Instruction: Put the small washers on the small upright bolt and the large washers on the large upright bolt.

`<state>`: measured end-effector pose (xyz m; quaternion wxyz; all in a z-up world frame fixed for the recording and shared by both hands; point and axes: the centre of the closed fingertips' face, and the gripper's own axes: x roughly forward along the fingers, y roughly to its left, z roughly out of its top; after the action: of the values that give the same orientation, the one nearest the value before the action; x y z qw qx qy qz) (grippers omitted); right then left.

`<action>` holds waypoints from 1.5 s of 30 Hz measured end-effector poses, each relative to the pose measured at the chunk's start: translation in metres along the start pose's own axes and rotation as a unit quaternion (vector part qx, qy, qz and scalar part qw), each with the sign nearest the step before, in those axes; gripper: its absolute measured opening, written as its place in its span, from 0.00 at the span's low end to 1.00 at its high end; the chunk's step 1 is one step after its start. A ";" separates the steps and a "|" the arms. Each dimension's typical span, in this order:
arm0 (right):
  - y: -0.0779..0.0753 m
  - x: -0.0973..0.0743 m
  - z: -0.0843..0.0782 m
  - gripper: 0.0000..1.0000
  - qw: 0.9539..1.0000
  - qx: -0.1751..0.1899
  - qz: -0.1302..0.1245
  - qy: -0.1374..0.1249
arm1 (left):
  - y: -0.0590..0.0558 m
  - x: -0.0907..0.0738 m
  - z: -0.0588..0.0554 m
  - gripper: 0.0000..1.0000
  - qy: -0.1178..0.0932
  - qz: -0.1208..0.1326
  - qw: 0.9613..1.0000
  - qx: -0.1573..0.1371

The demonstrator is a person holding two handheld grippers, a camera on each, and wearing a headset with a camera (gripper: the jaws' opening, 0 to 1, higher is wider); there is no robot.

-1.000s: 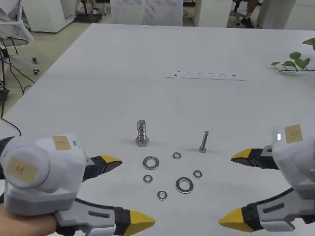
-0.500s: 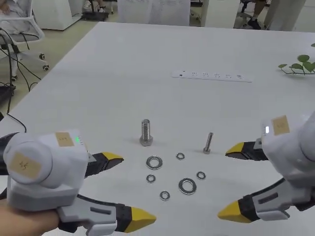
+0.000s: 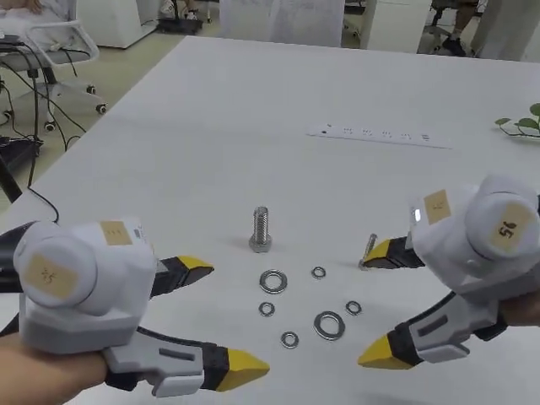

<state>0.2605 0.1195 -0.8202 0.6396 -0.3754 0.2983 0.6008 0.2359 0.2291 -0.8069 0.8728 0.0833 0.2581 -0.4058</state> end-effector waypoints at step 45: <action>0.002 0.055 -0.020 0.31 0.987 -0.054 0.086 0.120 | 0.009 -0.001 0.003 0.74 -0.010 0.022 1.000 0.000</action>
<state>0.2658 0.1327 -0.8772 0.5236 -0.4522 0.3713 0.6193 0.2433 0.2344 -0.8043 0.8841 0.0848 0.2477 -0.3870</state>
